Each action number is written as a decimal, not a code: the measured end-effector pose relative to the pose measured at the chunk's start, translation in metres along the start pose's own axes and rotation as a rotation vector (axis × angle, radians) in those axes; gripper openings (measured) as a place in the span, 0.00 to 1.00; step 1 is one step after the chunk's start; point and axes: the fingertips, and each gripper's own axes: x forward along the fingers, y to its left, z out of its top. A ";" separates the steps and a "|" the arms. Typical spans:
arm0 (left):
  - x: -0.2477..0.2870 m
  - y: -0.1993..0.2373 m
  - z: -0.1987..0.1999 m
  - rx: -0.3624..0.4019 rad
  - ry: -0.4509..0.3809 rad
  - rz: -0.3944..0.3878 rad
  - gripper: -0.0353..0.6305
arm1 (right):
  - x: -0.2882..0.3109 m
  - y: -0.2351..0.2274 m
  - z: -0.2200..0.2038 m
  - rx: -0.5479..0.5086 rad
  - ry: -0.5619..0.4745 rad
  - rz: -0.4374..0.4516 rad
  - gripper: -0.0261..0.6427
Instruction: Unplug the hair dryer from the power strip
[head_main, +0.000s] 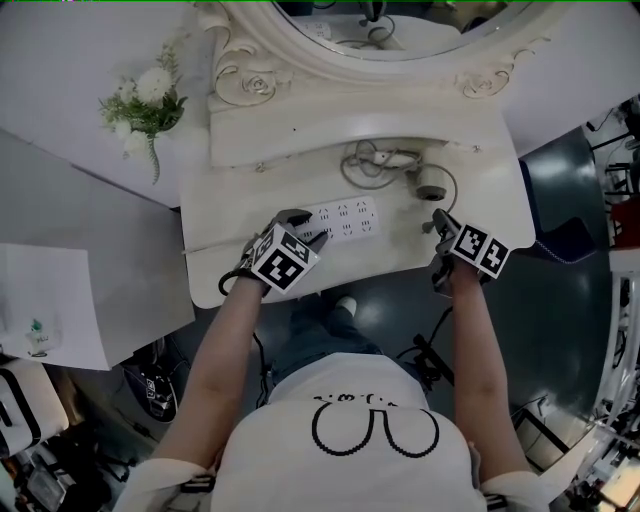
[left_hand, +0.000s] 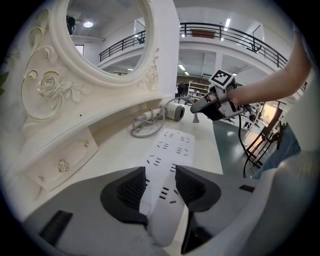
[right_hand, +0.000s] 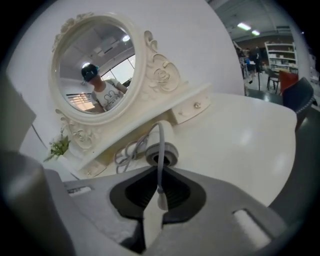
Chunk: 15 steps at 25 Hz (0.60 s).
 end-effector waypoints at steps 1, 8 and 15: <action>0.000 0.000 0.000 -0.001 0.001 -0.001 0.33 | 0.000 -0.008 0.005 0.015 -0.028 -0.021 0.08; 0.000 0.000 0.001 -0.003 0.004 0.001 0.33 | -0.001 -0.044 0.025 0.102 -0.106 -0.077 0.19; 0.000 0.000 0.000 -0.004 0.003 0.002 0.33 | -0.035 -0.006 0.052 0.003 -0.205 0.047 0.44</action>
